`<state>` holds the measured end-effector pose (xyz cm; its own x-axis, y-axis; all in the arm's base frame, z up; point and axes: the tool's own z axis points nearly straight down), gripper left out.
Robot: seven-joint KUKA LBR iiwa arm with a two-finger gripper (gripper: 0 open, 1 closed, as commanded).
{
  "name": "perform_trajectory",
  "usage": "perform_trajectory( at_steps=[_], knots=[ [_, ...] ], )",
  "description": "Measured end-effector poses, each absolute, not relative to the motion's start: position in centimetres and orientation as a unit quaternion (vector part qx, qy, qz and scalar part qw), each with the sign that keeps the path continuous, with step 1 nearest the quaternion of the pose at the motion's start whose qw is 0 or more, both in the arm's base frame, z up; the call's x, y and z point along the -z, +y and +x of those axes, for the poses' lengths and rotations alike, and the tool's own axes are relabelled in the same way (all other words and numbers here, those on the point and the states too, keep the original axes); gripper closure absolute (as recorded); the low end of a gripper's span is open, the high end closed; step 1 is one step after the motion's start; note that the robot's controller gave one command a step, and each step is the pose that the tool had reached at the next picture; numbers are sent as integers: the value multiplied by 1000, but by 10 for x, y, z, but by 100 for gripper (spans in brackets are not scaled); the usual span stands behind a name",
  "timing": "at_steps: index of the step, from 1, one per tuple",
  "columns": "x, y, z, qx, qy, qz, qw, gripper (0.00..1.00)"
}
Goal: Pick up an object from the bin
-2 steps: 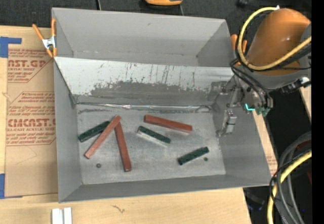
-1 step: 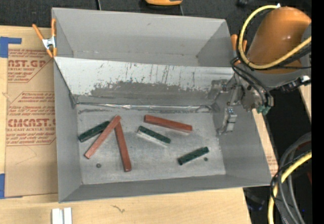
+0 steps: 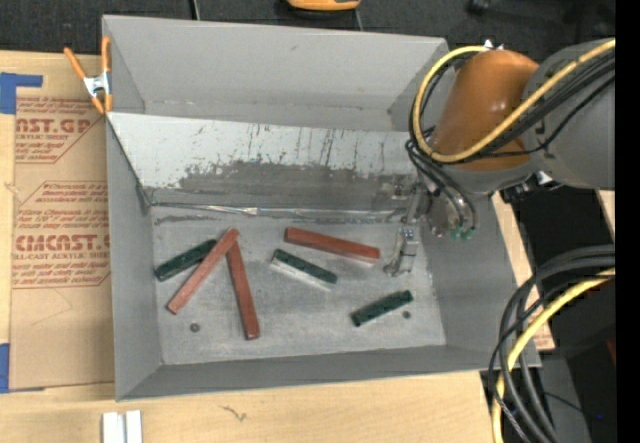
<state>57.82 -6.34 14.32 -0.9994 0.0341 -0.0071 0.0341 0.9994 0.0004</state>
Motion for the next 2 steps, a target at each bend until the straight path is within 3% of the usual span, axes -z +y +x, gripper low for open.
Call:
perform_trajectory(
  at_steps=[2],
  knots=[
    [-147, -33, 589, -1, 997, 71, 2, 0]
  ],
)
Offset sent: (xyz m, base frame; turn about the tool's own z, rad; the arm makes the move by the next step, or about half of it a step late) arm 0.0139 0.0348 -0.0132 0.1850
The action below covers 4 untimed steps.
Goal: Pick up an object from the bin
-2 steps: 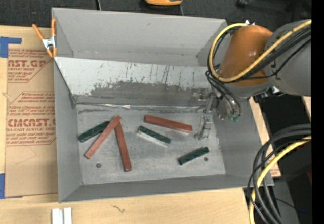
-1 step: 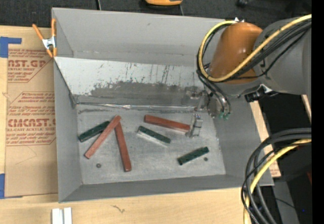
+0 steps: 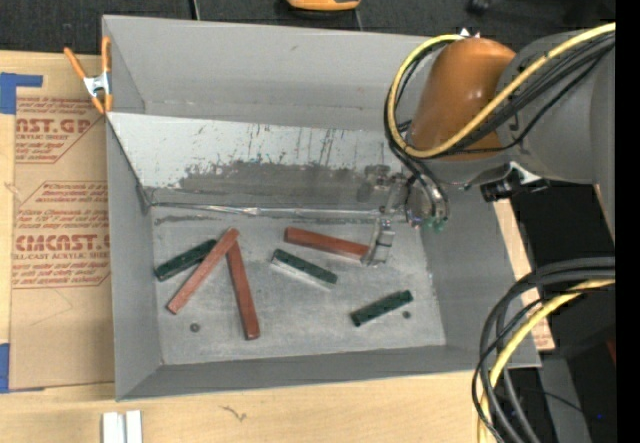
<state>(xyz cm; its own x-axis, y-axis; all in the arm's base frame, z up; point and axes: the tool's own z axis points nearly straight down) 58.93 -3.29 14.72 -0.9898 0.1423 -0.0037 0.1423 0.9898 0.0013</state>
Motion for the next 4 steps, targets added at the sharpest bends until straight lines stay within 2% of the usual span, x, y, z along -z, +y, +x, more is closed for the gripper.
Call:
perform_trajectory(
  at_steps=[1, 2, 4],
  knots=[
    [-67, -30, 576, 0, 995, 96, -1, 0],
    [-70, -17, 580, -1, 994, 105, 1, 100],
    [-72, -17, 580, 0, 994, 105, 1, 100]
  ],
)
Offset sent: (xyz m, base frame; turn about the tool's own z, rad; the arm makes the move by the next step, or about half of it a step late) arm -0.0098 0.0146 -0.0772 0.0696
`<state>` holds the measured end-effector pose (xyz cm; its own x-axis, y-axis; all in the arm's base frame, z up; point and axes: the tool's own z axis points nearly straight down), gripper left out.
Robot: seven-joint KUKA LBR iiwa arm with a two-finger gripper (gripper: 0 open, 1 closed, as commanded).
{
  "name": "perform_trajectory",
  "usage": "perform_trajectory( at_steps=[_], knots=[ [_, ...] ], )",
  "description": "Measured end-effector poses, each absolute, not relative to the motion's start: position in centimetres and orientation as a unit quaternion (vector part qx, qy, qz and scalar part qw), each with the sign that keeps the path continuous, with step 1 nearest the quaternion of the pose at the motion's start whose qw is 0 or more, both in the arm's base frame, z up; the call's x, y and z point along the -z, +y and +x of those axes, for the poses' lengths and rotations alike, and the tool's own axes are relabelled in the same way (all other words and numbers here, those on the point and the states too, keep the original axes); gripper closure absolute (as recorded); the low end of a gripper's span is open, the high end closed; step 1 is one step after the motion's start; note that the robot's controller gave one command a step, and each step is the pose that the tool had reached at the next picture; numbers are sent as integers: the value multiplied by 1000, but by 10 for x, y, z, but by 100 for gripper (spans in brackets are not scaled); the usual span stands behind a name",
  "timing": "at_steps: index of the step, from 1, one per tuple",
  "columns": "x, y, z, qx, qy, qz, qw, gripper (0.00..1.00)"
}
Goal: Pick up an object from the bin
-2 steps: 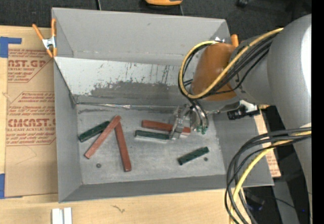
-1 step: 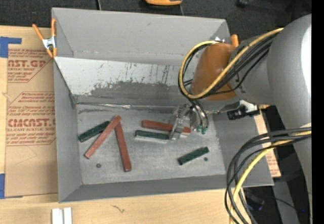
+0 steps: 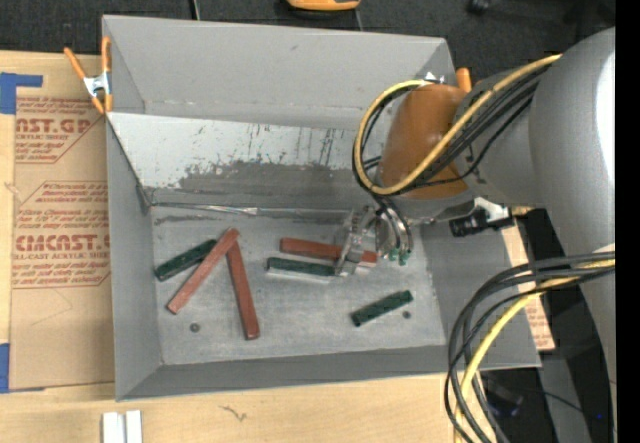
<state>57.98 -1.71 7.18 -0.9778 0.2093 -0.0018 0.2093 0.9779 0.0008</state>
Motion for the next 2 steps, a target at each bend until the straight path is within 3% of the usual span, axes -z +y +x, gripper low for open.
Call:
perform_trajectory(
  at_steps=[2],
  knots=[
    [-96, -17, 578, 0, 994, 105, -3, 100]
  ],
)
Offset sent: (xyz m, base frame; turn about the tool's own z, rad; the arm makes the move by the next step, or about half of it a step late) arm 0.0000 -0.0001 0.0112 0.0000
